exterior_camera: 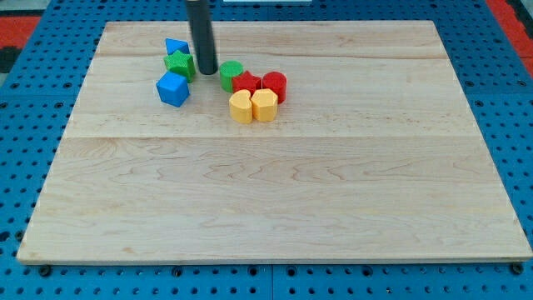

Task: Move the green circle right to the yellow hexagon

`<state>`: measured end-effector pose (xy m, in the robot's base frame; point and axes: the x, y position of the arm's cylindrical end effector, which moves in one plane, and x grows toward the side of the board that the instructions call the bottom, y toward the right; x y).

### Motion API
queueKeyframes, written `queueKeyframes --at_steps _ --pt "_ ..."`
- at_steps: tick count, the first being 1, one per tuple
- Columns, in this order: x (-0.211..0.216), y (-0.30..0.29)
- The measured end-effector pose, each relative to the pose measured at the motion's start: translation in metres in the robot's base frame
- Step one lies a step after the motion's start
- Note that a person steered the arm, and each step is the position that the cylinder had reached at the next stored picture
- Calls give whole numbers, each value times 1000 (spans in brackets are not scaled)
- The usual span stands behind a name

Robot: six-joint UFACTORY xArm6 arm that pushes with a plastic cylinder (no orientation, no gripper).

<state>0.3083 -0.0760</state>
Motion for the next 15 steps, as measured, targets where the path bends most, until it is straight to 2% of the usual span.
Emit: queueKeyframes --at_steps 1,3,5,7,9,11,13,14,15 --pt "1 14" --pt "25 -1" --pt "-12 82" --pt "-15 119" --pt "39 139" --pt "42 191" --pt "68 199" --pt "69 159" --pt "69 152"
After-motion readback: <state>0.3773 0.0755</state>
